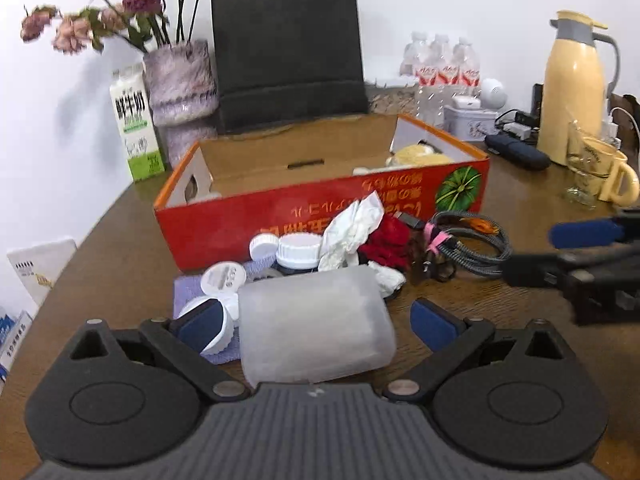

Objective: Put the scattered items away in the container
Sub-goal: 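Grasp the black cable with the right tool while the left tool grasps the white plastic container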

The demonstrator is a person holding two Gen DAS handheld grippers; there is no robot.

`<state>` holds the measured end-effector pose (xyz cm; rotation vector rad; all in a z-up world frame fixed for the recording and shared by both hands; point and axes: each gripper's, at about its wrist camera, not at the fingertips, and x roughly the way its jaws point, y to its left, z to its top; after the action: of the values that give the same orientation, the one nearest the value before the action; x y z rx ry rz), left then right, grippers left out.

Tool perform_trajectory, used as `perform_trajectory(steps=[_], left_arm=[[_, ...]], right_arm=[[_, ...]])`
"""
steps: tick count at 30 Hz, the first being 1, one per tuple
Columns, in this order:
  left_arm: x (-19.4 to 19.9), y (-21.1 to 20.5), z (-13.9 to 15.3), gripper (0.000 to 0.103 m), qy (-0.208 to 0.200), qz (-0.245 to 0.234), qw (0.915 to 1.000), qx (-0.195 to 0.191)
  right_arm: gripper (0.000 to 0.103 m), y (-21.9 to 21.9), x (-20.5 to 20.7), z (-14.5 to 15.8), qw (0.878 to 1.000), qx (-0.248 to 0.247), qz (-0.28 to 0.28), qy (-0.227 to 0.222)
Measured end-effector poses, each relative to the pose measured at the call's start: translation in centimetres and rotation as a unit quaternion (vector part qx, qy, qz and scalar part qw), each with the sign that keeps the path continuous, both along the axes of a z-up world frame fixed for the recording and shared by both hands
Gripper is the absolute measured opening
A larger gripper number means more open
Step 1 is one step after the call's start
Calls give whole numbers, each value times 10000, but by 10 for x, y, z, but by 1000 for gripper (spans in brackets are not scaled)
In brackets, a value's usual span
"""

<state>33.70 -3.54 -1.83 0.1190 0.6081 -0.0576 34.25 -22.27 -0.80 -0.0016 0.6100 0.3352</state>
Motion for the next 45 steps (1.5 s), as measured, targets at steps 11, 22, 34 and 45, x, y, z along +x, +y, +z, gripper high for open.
perform_trajectory(steps=[11,22,34,45], left_arm=[[8,11,-10,85,293,-30,9992,-261],[-68,17,33,83,-183,-252,9972,-676],[-136,-2,-5,89,83,-626,9977,-259],[-150,-10,-7,83,121,-624,9978,-176]], right_arm=[[27,25,65,-39,9985,-334,248,367],[13,27,-34,3,9960,-634,73,-624],[13,20,-126,-11,9996,-235,132,89],[13,17,-163,-19,9994,-195,-66,261]])
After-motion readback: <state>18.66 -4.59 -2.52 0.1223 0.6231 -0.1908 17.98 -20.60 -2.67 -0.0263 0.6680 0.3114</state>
